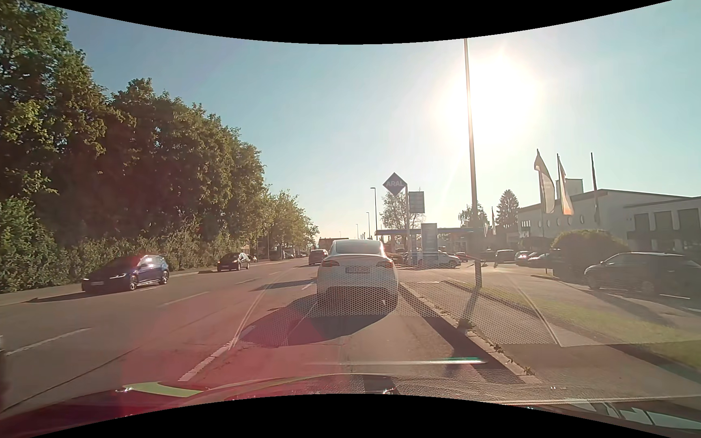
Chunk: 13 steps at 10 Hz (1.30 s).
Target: Follow the waypoints while adhering to traffic rules and regulations
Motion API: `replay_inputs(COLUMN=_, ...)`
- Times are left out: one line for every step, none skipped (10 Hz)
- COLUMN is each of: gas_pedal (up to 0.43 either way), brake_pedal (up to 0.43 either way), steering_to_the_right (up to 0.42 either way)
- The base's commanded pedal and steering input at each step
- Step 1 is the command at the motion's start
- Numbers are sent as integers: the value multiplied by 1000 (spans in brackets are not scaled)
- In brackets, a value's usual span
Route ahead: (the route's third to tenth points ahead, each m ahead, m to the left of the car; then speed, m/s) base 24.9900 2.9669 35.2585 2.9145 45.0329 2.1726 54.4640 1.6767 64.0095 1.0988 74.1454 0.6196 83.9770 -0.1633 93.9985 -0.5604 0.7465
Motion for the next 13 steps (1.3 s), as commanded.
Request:
replay_inputs(gas_pedal=0, brake_pedal=0, steering_to_the_right=10)
replay_inputs(gas_pedal=0, brake_pedal=0, steering_to_the_right=10)
replay_inputs(gas_pedal=0, brake_pedal=0, steering_to_the_right=10)
replay_inputs(gas_pedal=0, brake_pedal=0, steering_to_the_right=9)
replay_inputs(gas_pedal=0, brake_pedal=0, steering_to_the_right=9)
replay_inputs(gas_pedal=0, brake_pedal=0, steering_to_the_right=9)
replay_inputs(gas_pedal=0, brake_pedal=0, steering_to_the_right=9)
replay_inputs(gas_pedal=0, brake_pedal=0, steering_to_the_right=8)
replay_inputs(gas_pedal=0, brake_pedal=0, steering_to_the_right=8)
replay_inputs(gas_pedal=0, brake_pedal=0, steering_to_the_right=7)
replay_inputs(gas_pedal=0, brake_pedal=0, steering_to_the_right=7)
replay_inputs(gas_pedal=0, brake_pedal=0, steering_to_the_right=6)
replay_inputs(gas_pedal=0, brake_pedal=0, steering_to_the_right=6)
